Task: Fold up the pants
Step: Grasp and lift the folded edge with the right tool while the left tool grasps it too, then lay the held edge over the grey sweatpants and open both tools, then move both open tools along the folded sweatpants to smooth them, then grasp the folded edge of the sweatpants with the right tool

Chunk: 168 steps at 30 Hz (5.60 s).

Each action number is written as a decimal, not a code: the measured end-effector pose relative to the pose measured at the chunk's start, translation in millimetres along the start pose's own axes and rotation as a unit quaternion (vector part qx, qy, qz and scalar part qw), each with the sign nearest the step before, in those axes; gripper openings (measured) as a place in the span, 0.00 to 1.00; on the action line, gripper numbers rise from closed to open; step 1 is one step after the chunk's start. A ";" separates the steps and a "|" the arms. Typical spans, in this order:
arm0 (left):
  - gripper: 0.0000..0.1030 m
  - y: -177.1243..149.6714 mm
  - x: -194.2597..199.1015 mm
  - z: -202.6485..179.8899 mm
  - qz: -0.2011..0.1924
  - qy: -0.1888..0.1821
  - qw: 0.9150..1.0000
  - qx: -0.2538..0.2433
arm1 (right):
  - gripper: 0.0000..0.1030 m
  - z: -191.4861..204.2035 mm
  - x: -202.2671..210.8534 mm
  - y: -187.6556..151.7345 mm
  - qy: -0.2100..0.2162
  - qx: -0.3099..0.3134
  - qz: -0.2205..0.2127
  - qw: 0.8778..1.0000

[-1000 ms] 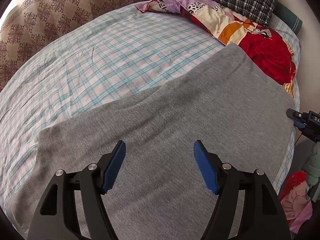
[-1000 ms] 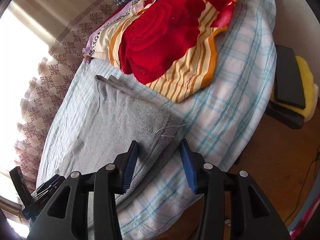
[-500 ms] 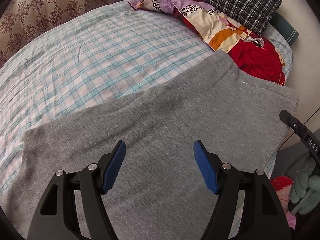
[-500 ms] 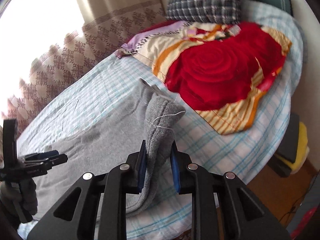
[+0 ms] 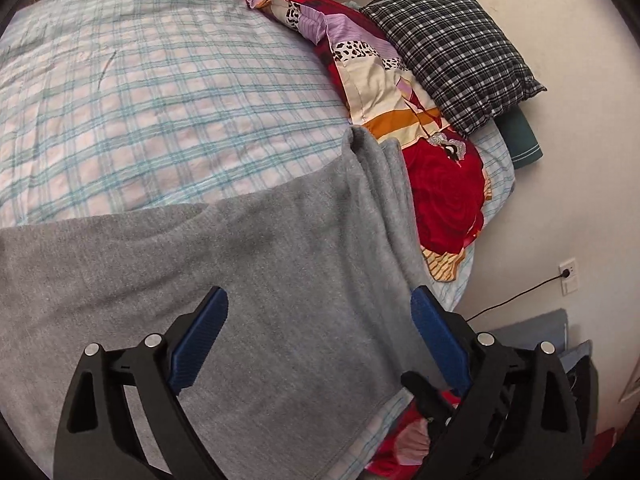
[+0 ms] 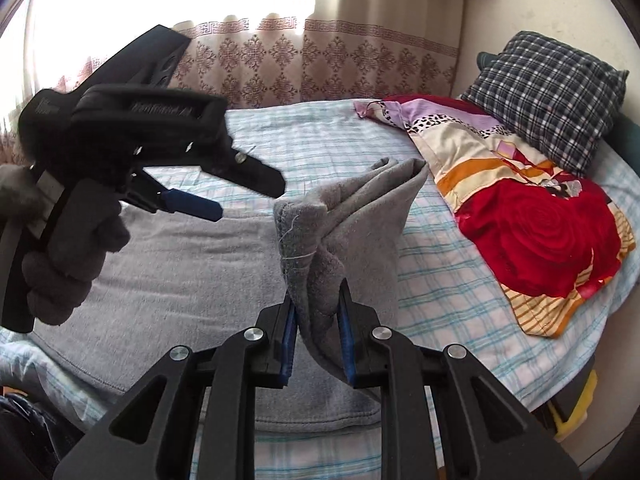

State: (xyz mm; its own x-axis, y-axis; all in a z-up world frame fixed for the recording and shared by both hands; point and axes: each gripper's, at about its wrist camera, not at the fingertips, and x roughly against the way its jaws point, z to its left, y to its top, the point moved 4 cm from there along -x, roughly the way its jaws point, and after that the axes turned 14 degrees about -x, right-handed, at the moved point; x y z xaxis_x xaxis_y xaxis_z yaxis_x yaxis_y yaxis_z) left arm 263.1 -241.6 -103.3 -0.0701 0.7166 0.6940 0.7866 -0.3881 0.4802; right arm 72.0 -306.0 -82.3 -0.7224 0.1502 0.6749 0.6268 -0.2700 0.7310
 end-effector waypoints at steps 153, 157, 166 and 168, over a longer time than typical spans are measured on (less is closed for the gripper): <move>0.73 -69.2 56.9 63.8 0.006 0.226 0.971 -0.078 | 0.40 -35.3 -91.7 1.8 0.140 -0.181 0.199 0.953; 0.74 -58.2 44.6 44.9 0.020 0.223 0.970 -0.099 | 0.46 -40.6 -82.5 -22.8 0.160 -0.206 0.222 0.939; 0.74 -40.8 4.5 26.1 0.059 0.188 0.978 -0.073 | 0.52 -18.8 -87.5 -51.1 0.216 -0.224 0.267 0.912; 0.74 -37.3 -2.9 23.3 0.063 0.188 0.978 -0.066 | 0.45 -11.8 -84.8 -52.7 0.203 -0.205 0.259 0.922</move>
State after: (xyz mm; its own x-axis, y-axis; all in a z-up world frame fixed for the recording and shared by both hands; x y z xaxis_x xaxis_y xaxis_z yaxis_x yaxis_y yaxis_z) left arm 248.3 -215.6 -135.7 -0.2169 0.4045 0.8885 0.7191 -0.5494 0.4256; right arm 96.8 -315.8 -179.3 -0.4597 -0.4447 0.7687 0.8151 -0.5550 0.1664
